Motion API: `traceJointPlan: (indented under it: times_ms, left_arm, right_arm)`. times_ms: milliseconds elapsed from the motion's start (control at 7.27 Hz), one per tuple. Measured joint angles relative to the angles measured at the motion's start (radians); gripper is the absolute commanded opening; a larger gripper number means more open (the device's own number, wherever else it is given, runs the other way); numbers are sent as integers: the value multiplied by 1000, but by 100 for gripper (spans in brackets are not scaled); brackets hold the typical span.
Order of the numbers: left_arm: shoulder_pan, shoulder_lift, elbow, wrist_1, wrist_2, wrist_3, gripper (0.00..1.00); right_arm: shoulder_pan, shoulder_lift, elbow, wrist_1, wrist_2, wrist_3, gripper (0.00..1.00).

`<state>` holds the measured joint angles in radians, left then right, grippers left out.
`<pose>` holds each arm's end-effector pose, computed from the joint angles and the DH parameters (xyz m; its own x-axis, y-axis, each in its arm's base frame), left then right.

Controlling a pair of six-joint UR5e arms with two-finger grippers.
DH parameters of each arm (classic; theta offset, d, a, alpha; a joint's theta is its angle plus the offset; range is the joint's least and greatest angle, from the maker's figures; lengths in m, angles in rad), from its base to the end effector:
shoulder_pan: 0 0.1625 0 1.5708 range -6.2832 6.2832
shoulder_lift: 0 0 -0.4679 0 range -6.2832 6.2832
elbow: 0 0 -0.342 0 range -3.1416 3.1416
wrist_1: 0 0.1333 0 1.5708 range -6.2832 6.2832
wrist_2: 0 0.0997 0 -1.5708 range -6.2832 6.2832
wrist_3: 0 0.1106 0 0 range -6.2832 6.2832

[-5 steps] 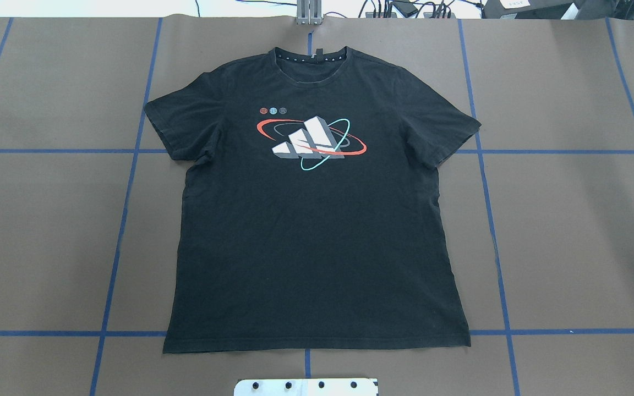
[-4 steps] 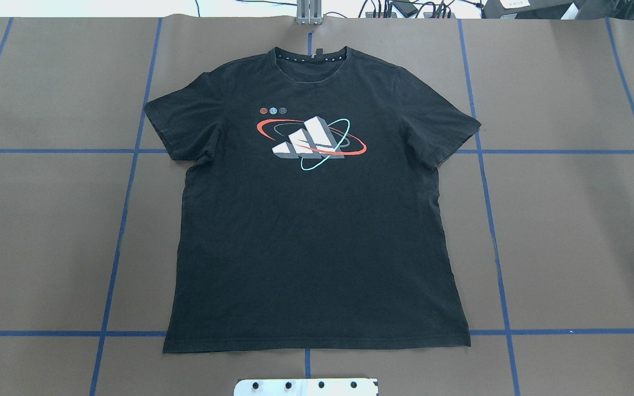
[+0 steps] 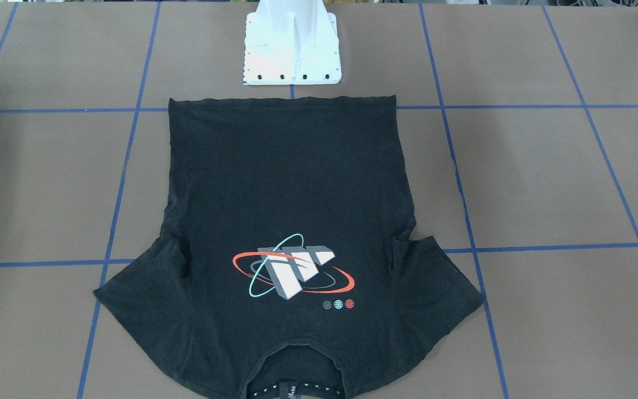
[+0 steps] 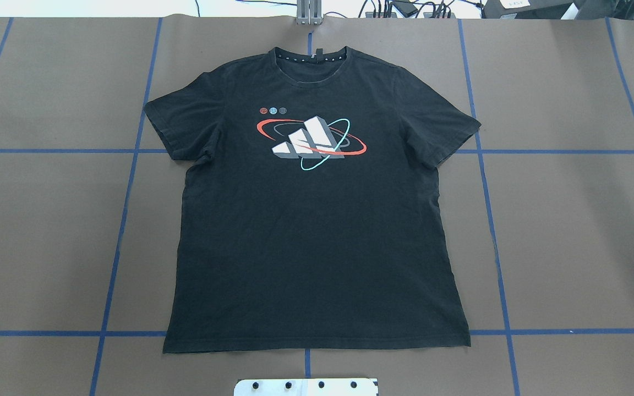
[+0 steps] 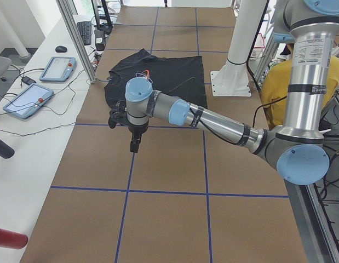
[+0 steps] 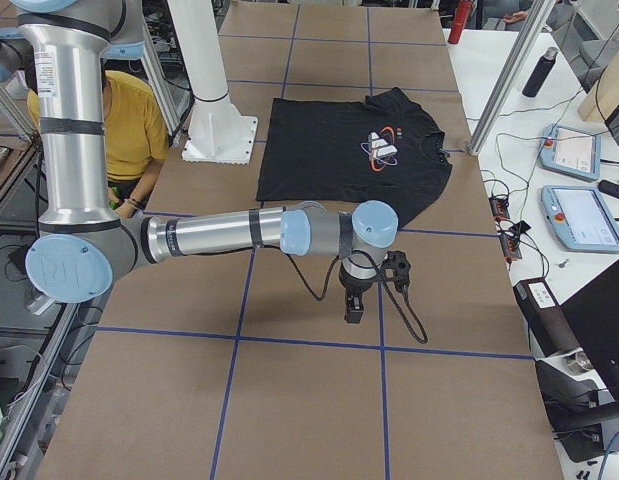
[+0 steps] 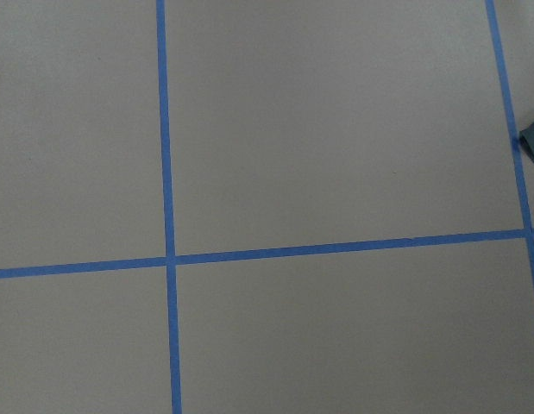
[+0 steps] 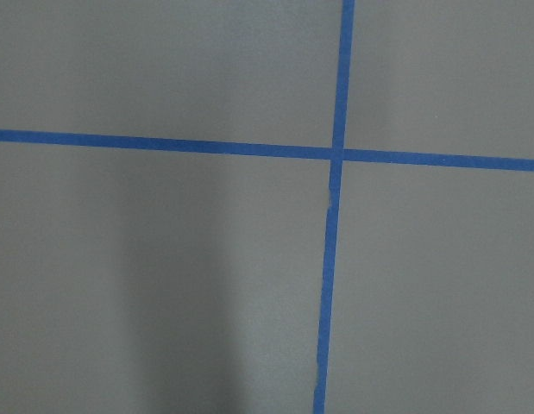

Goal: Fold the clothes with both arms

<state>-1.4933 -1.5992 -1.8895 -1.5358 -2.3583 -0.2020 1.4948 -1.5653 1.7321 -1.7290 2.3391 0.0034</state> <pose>-0.0196 -0.4566 0.5575 0.6875 0.0757 -0.7223 0.0656 0.9840 0.1655 0.0229 -0.4432 0.6523 0.7168 -0.0572 0.6949 0.0735 0.9973 0.0062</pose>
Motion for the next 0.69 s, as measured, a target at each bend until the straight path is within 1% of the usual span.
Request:
traceJointPlan:
  times_ms: [275,413,551,688]
  left_arm:
    - [2,24,-25,-6,-15,0,100]
    - [4,28,-31,-11,-39,2,100]
    - [5,29,-41,-16,-54,3,100]
    - [5,30,-58,-16,-63,2,100]
  right_arm:
    - [-36,-2,44,0,10,21,100]
    - [-88,-1,77,4,10,94,100]
    - [-161,10,98,29,6,209,100]
    - [-232,50,67,91,5,350,99]
